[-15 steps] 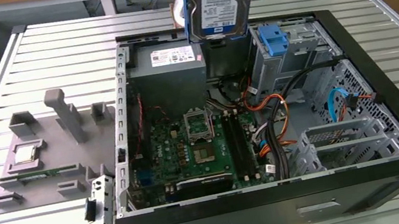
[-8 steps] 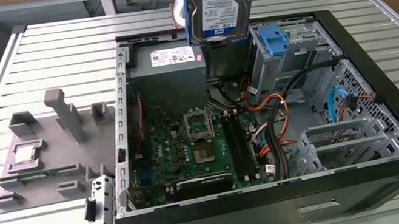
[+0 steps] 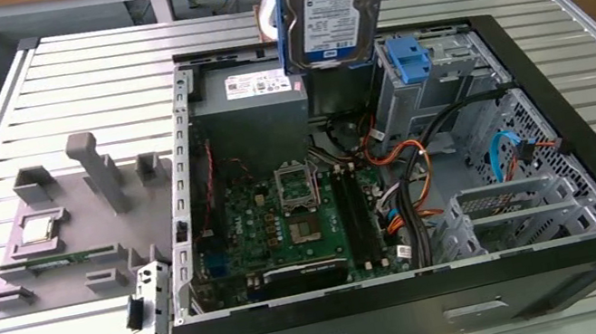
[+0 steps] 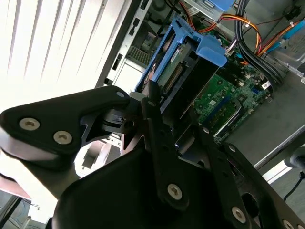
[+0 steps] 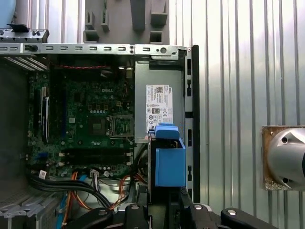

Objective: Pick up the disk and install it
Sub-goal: 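Pick up the disk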

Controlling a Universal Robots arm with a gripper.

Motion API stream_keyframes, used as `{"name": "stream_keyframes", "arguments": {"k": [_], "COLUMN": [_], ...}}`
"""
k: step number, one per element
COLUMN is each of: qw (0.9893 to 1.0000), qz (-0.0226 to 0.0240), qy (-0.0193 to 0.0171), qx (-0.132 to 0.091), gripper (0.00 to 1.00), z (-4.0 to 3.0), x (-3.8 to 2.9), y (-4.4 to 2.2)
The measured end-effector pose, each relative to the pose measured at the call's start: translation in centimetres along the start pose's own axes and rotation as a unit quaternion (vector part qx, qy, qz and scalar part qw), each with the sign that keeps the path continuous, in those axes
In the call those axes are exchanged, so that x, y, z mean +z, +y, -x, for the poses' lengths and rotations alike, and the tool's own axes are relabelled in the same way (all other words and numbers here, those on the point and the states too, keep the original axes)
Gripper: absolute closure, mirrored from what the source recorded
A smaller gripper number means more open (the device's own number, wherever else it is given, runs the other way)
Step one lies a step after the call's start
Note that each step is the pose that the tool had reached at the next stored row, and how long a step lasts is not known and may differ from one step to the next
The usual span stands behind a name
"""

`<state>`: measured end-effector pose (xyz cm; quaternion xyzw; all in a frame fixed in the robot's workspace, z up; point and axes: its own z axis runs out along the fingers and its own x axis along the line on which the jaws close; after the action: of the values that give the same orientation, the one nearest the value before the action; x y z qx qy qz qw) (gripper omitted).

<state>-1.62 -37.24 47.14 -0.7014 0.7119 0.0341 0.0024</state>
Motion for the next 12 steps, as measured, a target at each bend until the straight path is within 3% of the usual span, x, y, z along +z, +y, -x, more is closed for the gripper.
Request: {"name": "stream_keyframes", "arguments": {"k": [12], "qw": [1.0000], "qz": [-0.0001], "qy": [0.0051], "qx": [0.000], "gripper": [0.65], "z": [-2.62], "x": [-0.14], "y": [-0.04]}}
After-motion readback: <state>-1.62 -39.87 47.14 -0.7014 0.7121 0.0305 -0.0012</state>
